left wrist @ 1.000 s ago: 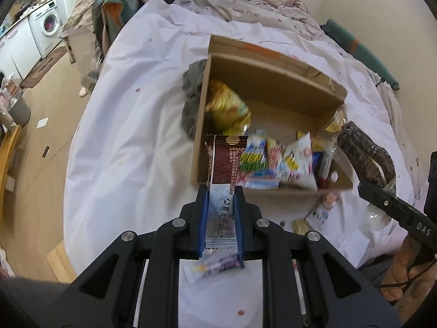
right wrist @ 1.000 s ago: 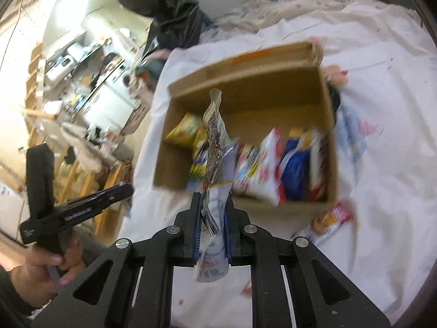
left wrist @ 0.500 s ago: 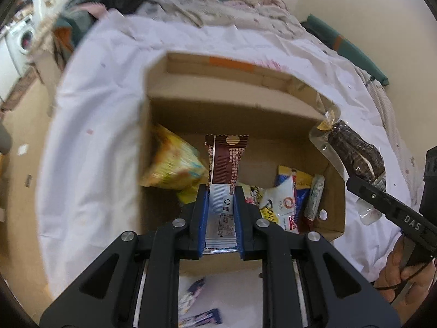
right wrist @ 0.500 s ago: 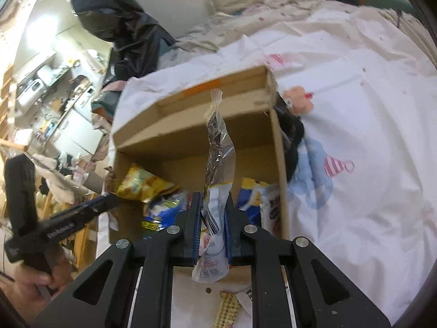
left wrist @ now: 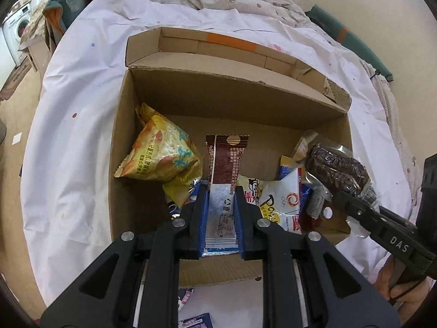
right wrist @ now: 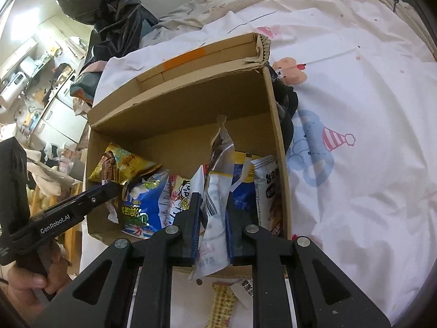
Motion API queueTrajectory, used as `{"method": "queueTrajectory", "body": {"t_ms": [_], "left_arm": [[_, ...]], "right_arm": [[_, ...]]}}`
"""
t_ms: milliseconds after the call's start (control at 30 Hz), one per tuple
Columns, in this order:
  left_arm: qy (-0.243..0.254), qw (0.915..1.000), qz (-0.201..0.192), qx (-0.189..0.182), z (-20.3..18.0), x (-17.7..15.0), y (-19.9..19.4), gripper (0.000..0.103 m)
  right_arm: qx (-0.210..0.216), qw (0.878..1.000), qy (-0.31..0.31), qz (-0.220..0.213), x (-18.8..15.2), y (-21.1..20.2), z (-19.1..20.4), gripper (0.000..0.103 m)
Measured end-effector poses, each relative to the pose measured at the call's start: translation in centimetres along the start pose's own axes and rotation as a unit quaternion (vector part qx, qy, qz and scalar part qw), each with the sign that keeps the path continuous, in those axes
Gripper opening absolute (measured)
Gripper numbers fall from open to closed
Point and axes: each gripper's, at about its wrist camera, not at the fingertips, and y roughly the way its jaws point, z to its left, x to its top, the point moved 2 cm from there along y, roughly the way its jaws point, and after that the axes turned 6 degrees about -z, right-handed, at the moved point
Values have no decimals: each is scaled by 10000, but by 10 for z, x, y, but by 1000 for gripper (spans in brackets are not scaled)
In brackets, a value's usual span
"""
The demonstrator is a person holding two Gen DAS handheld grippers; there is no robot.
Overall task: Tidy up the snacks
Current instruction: 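Carry both snacks over the box and open both tools to drop them, then withdraw both tools from the box toward the remaining bars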
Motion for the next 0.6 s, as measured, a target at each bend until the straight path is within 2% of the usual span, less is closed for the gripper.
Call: {"method": "queueTrajectory", "body": {"t_ms": [200,267,300,367,400,467,533,600], "left_arm": [[-40,10000,12,-88,-3,-2,2,15],[29,9999,-2,-128,-6,-3,2,17],[50,9999,7,-142,-7,-3,2,19],[104,9998,47,-186,-10,-5,3,43],[129,9997,36,-195,-11,-5,2,50],[196,9997,-38,-131,-13,-6,-1,72],[250,9995,-70,-164,-16,-6,-4,81],[255,9994,-102,-203,-16,-5,-6,82]], "right_arm": [[37,9999,53,121,-2,5,-3,18],[107,9999,74,114,-2,4,-1,25],[125,9998,84,149,-2,5,0,34],[43,9999,77,112,-3,5,2,49],[9,10000,49,85,-3,5,3,61],[-132,9999,-39,-20,-1,1,4,73],[-201,9997,-67,-147,1,-4,2,73],[-226,9994,-48,-243,4,-8,1,73]]}}
